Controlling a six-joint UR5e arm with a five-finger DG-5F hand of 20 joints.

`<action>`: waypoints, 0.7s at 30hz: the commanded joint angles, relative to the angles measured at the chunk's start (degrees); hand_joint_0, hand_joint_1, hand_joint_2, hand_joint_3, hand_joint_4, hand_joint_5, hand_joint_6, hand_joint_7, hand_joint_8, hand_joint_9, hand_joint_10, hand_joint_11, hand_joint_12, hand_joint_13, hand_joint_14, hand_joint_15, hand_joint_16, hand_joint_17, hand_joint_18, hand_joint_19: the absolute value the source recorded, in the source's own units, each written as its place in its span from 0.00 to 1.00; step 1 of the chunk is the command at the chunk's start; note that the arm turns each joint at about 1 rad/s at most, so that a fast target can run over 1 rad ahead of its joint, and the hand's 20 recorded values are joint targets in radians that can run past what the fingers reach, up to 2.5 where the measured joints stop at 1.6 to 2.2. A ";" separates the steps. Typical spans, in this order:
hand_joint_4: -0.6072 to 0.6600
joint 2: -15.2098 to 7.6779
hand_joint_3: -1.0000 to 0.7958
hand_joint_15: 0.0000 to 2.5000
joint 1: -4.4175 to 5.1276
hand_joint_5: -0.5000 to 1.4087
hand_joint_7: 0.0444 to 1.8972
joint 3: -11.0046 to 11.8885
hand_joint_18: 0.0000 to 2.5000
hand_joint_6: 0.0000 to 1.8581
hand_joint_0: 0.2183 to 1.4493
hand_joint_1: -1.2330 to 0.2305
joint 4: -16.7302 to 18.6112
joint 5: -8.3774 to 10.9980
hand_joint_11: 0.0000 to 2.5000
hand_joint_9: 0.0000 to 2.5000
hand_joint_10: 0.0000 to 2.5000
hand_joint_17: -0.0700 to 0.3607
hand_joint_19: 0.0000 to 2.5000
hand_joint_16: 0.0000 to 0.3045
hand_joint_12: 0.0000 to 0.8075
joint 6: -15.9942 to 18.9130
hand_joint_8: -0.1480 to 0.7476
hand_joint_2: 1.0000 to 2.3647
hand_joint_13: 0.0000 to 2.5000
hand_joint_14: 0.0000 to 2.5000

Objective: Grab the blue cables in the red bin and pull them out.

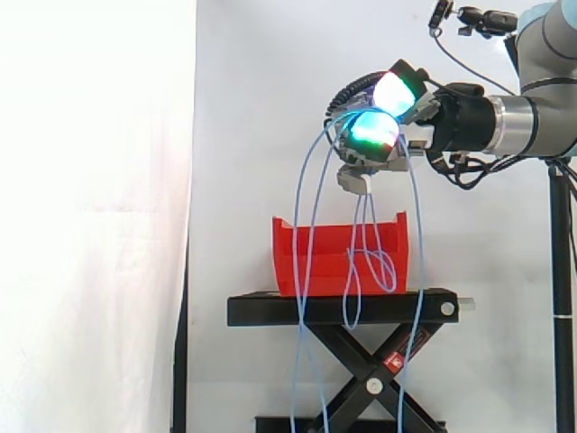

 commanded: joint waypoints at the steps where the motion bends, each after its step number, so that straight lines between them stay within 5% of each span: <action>1: 0.67 0.02 0.00 0.51 -0.02 0.56 0.25 0.00 0.31 0.57 0.59 0.13 0.07 0.00 0.69 0.40 0.08 0.38 0.43 0.14 0.43 0.00 0.46 0.00 0.43 0.67; 21: 0.67 0.02 0.00 0.51 -0.29 0.49 0.21 0.00 0.29 0.65 0.61 0.10 0.07 0.00 0.67 0.35 0.11 0.40 0.42 0.15 0.43 0.00 0.47 0.00 0.39 0.66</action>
